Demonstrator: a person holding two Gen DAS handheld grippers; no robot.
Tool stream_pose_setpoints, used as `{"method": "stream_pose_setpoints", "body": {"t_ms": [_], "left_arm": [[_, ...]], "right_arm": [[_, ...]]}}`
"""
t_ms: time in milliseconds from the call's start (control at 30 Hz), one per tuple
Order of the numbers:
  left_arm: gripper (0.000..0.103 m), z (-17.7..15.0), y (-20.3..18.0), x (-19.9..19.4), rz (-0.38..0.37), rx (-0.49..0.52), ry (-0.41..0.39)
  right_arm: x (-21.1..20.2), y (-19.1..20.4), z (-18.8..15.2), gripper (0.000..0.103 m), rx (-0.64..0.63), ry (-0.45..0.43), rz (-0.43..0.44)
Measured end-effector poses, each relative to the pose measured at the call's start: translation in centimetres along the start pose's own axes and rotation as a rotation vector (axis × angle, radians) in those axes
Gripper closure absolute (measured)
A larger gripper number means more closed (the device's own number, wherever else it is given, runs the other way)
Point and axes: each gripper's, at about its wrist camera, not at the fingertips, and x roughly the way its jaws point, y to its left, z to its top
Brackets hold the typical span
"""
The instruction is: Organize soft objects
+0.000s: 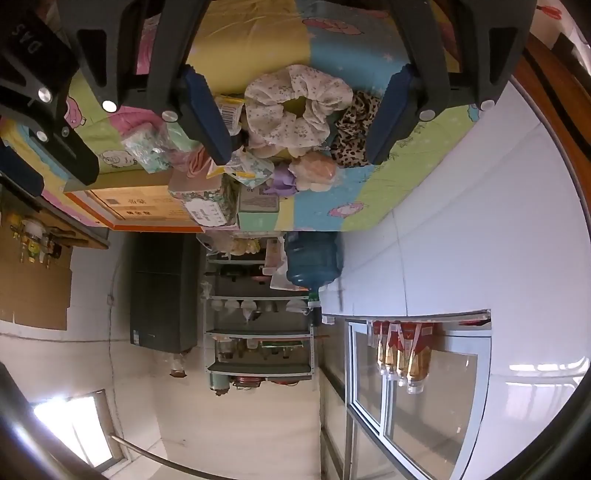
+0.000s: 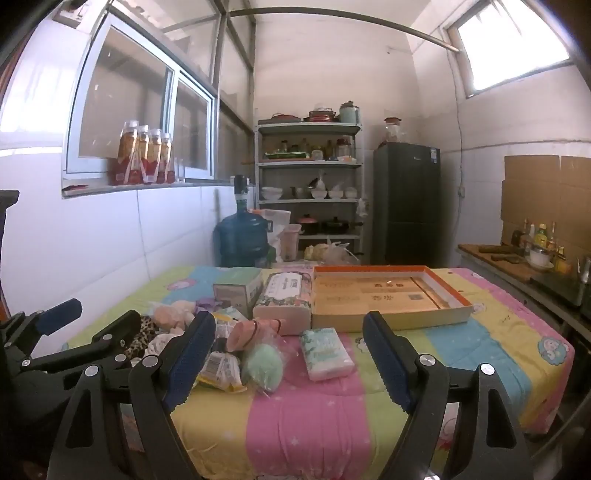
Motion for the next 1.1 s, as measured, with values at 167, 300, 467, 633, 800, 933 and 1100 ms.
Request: {"method": "stream_pose_setpoints", "body": {"t_ms": [167, 300, 467, 633, 800, 933, 1100], "left_arm": [[0.031, -0.16, 0.42, 0.10, -0.002, -0.014, 0.007], [0.031, -0.29, 0.46, 0.10, 0.000, -0.014, 0.012], [0.031, -0.35, 0.62, 0.15, -0.001, -0.019, 0.017], [0.031, -0.30, 0.63, 0.15, -0.001, -0.018, 0.017], [0.031, -0.27, 0.66, 0.14, 0.000, -0.019, 0.017], [0.031, -0.29, 0.84, 0.10, 0.002, -0.020, 0.014], [0.031, -0.29, 0.86, 0.10, 0.001, -0.020, 0.014]], "right_arm": [[-0.02, -0.20, -0.17, 0.020, 0.000, 0.002, -0.001], [0.25, 0.14, 0.18, 0.020, -0.001, 0.002, -0.001], [0.28, 0.18, 0.18, 0.020, -0.001, 0.003, -0.001], [0.29, 0.23, 0.17, 0.020, -0.001, 0.003, -0.001], [0.25, 0.19, 0.14, 0.020, -0.001, 0.002, 0.000], [0.28, 0.25, 0.18, 0.020, -0.001, 0.003, 0.000], [0.35, 0.36, 0.25, 0.020, -0.001, 0.002, 0.000]]}}
